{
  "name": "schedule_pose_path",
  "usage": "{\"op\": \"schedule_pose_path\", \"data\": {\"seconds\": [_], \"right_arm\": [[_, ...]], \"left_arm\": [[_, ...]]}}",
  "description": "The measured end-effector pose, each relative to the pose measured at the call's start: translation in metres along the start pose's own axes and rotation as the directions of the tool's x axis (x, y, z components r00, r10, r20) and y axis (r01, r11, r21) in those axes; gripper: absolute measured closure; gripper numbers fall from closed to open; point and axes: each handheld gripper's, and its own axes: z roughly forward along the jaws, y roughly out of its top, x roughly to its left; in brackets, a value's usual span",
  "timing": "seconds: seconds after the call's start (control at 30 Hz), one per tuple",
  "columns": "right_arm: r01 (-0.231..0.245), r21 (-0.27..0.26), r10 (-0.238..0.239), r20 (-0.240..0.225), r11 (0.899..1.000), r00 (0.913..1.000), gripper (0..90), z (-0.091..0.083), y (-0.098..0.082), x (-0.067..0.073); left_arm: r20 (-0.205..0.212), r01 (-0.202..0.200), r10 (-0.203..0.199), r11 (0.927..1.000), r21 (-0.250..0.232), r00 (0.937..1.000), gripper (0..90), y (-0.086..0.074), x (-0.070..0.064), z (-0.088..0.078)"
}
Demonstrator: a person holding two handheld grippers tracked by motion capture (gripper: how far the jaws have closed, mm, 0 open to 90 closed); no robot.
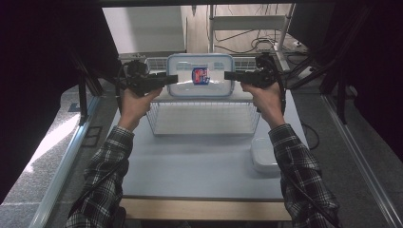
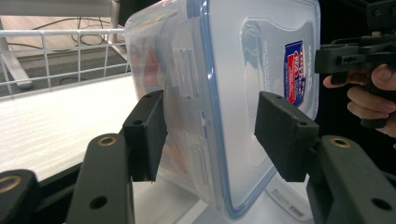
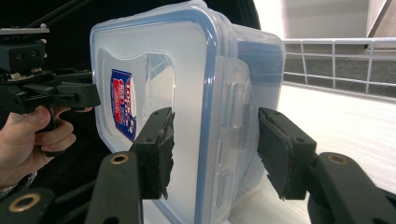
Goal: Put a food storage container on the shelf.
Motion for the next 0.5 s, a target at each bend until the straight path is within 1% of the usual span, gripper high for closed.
{"op": "schedule_pose_path", "data": {"seconds": [0.1,0.2,0.23,0.27,0.3,0.33,0.37,0.43,0.47,0.5], "right_arm": [[-0.004,-0.004,0.004,0.005,1.000,1.0000,46.8,0.001,0.000,0.000],[0.029,0.007,-0.030,0.048,1.000,0.9984,44.9,0.003,0.001,0.002],[0.038,0.017,-0.039,0.061,0.999,0.9974,45.2,0.003,0.002,0.003],[0.038,0.017,-0.039,0.061,0.999,0.9974,45.2,0.003,0.002,0.003],[0.051,0.022,-0.052,0.070,0.998,0.9962,46.1,0.004,0.001,0.003],[0.055,0.035,-0.058,0.071,0.998,0.9958,46.5,0.006,0.001,0.003],[0.064,0.047,-0.068,0.094,0.997,0.9932,45.7,0.010,-0.001,0.004],[0.064,0.048,-0.069,0.099,0.997,0.9927,45.8,0.011,-0.001,0.004],[0.063,0.048,-0.068,0.102,0.997,0.9925,45.6,0.012,-0.001,0.003],[0.042,0.041,-0.045,0.089,0.998,0.9950,45.8,0.013,-0.001,0.000]], "left_arm": [[-0.002,0.010,-0.010,0.9999,-0.004,0.9999,42.9,0.000,0.001,0.001],[-0.012,0.002,-0.002,1.0000,-0.002,0.9999,39.5,0.000,0.001,0.004],[-0.017,0.012,-0.012,0.9999,0.005,0.9998,38.5,0.001,0.002,0.006],[-0.017,0.012,-0.012,0.9999,0.005,0.9998,37.6,0.001,0.002,0.006],[-0.014,0.030,-0.030,0.9995,0.011,0.9995,37.6,0.002,0.003,0.008],[-0.012,0.036,-0.035,0.9993,0.015,0.9993,36.4,0.002,0.004,0.009],[-0.009,0.044,-0.043,0.9989,0.019,0.9990,33.1,0.002,0.006,0.010],[-0.002,0.069,-0.069,0.9974,0.021,0.9976,32.1,0.002,0.009,0.013],[0.009,0.082,-0.083,0.9965,0.016,0.9965,31.4,0.002,0.012,0.014],[0.016,0.090,-0.090,0.9959,0.014,0.9958,31.2,0.002,0.014,0.014]]}}
